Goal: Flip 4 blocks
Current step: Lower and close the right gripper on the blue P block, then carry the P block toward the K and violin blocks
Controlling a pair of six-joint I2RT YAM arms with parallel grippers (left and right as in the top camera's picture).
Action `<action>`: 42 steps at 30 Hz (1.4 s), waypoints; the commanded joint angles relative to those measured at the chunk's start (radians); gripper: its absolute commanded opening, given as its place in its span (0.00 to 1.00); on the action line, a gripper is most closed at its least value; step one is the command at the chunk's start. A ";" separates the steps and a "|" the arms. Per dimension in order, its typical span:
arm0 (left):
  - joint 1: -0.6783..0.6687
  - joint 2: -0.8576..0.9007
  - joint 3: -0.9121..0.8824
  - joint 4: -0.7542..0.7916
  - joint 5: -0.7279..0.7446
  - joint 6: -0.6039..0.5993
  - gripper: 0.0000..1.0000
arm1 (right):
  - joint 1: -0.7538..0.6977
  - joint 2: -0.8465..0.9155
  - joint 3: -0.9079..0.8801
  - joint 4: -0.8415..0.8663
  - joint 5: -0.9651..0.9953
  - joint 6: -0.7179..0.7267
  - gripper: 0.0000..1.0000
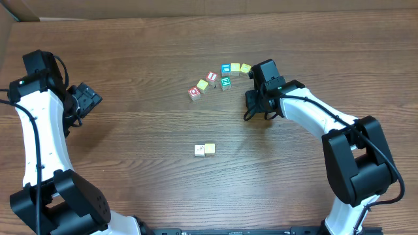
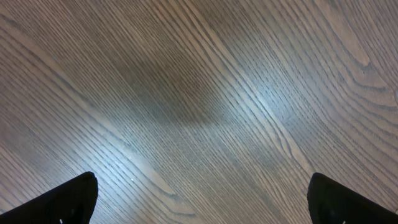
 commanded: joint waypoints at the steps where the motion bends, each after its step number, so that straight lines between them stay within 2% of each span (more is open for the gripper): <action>1: 0.001 -0.006 0.009 0.001 -0.002 -0.006 0.99 | -0.002 -0.002 -0.008 0.005 0.006 -0.004 0.43; 4: 0.001 -0.006 0.009 0.001 -0.002 -0.006 0.99 | -0.002 -0.002 -0.010 0.010 0.006 -0.004 0.43; 8: 0.001 -0.006 0.009 0.001 -0.002 -0.006 1.00 | -0.002 -0.002 -0.010 0.017 0.006 -0.004 0.32; 10: 0.001 -0.006 0.009 0.001 -0.002 -0.006 1.00 | -0.002 -0.002 -0.010 0.011 0.005 -0.003 0.30; 16: 0.001 -0.006 0.009 0.001 -0.002 -0.006 0.99 | -0.002 -0.011 -0.010 -0.014 -0.008 0.000 0.30; 28: 0.001 -0.006 0.009 0.001 -0.002 -0.006 1.00 | -0.002 -0.120 -0.010 -0.124 -0.194 0.005 0.30; 34: 0.001 -0.006 0.009 0.001 -0.002 -0.006 1.00 | 0.004 -0.128 -0.010 -0.267 -0.266 0.140 0.24; 42: 0.001 -0.006 0.009 0.001 -0.002 -0.006 1.00 | 0.042 -0.128 -0.010 -0.381 -0.332 0.220 0.28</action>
